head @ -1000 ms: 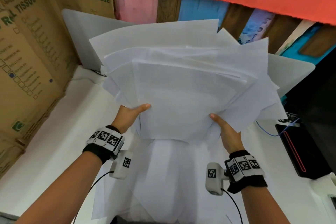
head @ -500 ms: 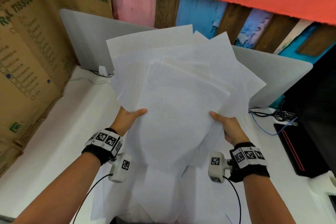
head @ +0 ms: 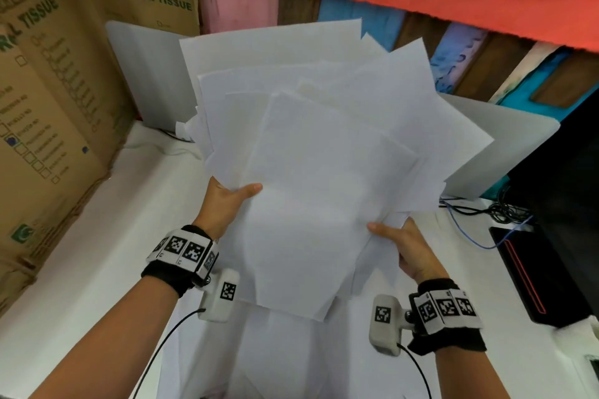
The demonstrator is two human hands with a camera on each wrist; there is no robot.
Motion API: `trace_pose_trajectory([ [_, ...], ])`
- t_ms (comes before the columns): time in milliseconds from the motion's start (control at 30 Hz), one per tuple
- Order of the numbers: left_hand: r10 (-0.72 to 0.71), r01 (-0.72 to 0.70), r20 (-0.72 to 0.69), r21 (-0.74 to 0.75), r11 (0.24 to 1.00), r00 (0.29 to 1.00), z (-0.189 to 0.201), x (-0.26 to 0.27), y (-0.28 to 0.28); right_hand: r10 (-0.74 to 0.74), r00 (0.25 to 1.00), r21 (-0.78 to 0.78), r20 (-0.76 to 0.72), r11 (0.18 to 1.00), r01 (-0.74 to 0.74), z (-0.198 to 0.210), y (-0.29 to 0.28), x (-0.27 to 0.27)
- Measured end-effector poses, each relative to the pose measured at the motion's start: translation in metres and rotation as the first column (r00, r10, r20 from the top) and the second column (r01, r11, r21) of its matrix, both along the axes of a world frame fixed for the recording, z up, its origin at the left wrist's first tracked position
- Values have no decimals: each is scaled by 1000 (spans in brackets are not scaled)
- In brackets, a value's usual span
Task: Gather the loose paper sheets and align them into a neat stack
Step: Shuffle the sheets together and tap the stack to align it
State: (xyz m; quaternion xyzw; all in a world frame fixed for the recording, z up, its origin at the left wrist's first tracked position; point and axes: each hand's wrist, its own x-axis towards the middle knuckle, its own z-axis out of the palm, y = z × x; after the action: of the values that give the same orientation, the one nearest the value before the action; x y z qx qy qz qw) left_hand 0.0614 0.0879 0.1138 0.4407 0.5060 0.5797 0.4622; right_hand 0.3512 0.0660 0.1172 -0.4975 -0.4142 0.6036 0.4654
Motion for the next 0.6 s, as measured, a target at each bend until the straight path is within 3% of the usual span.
trace_pose_trajectory([
  [133, 29, -23, 54, -108, 994, 998, -13, 0, -6, -30, 999, -32, 31, 999, 31, -3, -3, 5],
  [233, -128, 143, 79, -224, 964, 989, -18, -3, -7, -102, 990, -51, 92, 993, 107, -4, -1, 8],
  [367, -308, 318, 90, -376, 870, 947, -15, -8, -11, -63, 978, -34, 199, 997, 72, -5, 0, 9],
  [500, -231, 317, 301, -279, 906, 925, -13, -13, -16, -155, 967, -1, 203, 987, 158, -8, 0, 13],
  [600, -184, 274, 278, -331, 903, 943, -27, -7, -17, -180, 960, -61, 216, 978, 198, -22, -1, 9],
])
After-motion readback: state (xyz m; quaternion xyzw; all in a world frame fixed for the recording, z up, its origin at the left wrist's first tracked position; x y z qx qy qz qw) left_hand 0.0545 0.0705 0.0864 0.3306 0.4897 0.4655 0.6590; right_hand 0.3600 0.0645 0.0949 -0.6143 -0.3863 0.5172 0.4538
